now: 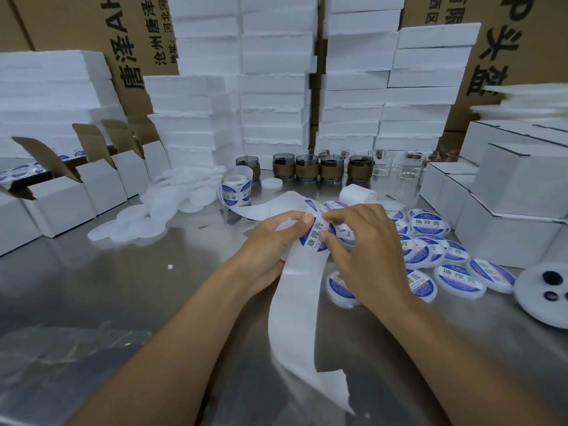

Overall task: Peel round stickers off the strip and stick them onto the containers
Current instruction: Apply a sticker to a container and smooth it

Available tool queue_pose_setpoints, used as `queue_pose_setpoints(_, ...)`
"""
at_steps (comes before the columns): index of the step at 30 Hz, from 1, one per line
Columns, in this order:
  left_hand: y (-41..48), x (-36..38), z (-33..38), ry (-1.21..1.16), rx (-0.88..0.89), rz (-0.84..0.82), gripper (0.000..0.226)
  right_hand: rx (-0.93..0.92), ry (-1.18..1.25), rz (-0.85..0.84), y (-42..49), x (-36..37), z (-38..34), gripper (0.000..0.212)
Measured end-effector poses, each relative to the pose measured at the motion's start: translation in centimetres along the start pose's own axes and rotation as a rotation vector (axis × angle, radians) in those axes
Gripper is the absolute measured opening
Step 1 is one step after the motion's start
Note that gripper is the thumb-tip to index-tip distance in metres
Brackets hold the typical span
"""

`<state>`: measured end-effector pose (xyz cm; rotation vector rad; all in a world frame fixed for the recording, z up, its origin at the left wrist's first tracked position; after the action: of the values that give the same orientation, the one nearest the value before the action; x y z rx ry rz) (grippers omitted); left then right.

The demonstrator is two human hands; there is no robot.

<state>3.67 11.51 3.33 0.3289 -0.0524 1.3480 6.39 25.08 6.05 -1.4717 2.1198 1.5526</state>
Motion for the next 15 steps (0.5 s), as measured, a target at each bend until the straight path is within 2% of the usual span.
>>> queue_pose_setpoints(4,-0.04,0.18,0.09,0.010,0.004,-0.015,0.017,0.021,0.017,0.007,0.03,0.13,0.15,0.018)
queue_pose_setpoints(8,0.01,-0.10,0.12,0.036,0.011,0.049,0.008,0.012,0.010,0.007,0.01,0.24,0.21,0.012)
queue_pose_setpoints(15,0.46,-0.47,-0.16,0.061,-0.008,0.119,0.019,-0.015,0.025,-0.021,-0.01,0.20,0.12,0.006)
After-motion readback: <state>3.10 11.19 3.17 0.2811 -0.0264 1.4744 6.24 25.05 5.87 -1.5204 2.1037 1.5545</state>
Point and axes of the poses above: each hand's wrist, its own y-axis towards the middle knuckle, its own x-axis out of the palm, z = x × y, the point moved 4 cm from there along y, towards the middle knuckle, and after that the axes turned 9 degrees about x, right-handed, at the moved point
